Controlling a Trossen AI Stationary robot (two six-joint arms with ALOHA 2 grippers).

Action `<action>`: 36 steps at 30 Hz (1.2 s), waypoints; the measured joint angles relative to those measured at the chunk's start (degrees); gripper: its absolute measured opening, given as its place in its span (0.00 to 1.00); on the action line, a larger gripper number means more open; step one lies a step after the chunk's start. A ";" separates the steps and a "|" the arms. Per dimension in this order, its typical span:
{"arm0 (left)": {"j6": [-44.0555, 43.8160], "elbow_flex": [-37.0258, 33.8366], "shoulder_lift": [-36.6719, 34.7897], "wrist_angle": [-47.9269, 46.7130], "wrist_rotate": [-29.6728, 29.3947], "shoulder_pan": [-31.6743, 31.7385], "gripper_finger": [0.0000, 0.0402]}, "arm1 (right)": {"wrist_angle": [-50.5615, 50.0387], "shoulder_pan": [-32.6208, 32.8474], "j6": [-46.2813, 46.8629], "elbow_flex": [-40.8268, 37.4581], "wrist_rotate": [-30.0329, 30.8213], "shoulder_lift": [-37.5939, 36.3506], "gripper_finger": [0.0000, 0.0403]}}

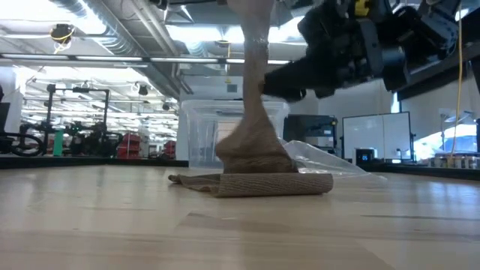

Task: Roll bandage
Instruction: Roll the brown bandage

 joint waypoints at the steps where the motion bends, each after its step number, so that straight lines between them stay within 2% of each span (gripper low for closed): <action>1: -0.05 0.00 0.00 -0.11 0.00 0.00 0.00 | 0.90 0.00 1.05 -0.30 -0.01 0.82 0.57; 4: -0.41 0.00 0.00 -0.36 0.00 -0.13 0.00 | 3.02 0.09 2.48 -0.64 -0.16 3.17 0.57; 9: -1.07 -0.02 0.00 -0.81 0.03 -1.15 0.00 | 9.76 0.09 6.16 -0.64 -4.44 7.64 0.57; 16: -1.70 -0.02 0.00 -0.32 0.00 -2.48 0.00 | 18.81 0.11 8.12 -0.60 -3.20 13.05 0.57; 25: -1.05 -0.02 0.00 2.01 -0.02 -3.52 0.00 | 19.12 0.13 3.82 5.09 -4.52 13.63 0.57; 30: 0.81 0.06 0.01 1.91 -1.22 -3.67 0.00 | 14.87 0.11 2.55 7.89 -6.08 13.56 0.57; 33: 3.20 1.23 -0.47 1.82 -2.65 -4.54 0.00 | 12.29 0.13 2.69 7.87 -6.43 11.82 0.57; 36: 7.29 2.69 -1.58 2.04 -5.15 -5.66 0.00 | 6.51 0.13 2.50 7.87 -6.39 7.01 0.57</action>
